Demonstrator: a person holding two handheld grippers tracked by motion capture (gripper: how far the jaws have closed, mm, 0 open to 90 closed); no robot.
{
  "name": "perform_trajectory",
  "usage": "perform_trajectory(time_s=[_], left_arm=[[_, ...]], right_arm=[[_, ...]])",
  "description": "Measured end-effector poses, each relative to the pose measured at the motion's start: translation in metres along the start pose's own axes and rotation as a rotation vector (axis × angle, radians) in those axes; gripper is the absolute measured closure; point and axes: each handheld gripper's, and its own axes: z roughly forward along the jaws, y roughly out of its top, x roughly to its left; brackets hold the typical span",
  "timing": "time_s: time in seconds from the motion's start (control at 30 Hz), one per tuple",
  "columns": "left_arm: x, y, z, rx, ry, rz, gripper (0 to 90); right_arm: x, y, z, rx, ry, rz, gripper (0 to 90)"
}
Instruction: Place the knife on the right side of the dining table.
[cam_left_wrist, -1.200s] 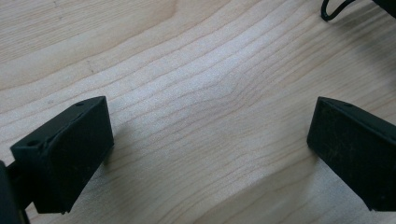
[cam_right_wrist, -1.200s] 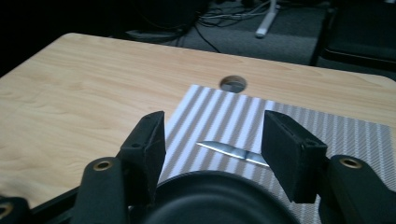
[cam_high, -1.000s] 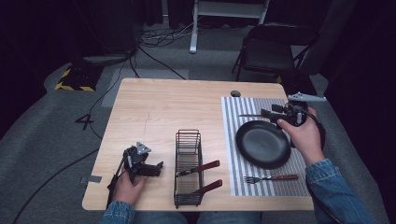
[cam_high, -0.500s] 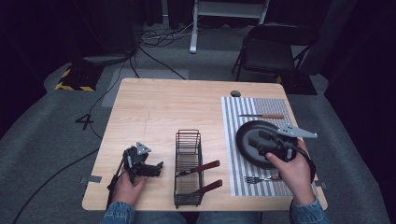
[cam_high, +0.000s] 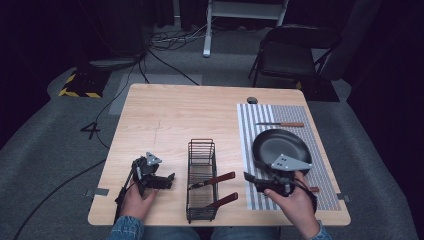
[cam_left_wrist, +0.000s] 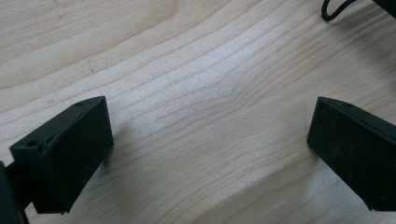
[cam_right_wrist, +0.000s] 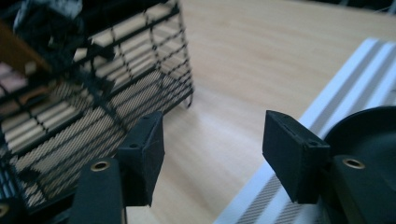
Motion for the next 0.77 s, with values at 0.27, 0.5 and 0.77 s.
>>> perform_trajectory(time_s=[0.27, 0.5, 0.77], left_arm=[[0.000, 0.000, 0.000, -0.002, 0.004, 0.004, 0.4], [0.000, 0.000, 0.000, -0.002, 0.003, 0.004, 0.4], [0.000, 0.000, 0.000, -0.001, 0.002, 0.002, 0.4]], right_arm=[[0.026, -0.033, 0.040, 0.131, 0.065, -0.057, 38.1], [0.038, -0.052, 0.060, 0.175, 0.088, -0.086, 37.7], [0.049, -0.052, 0.066, 0.196, 0.072, -0.160, 35.8]])
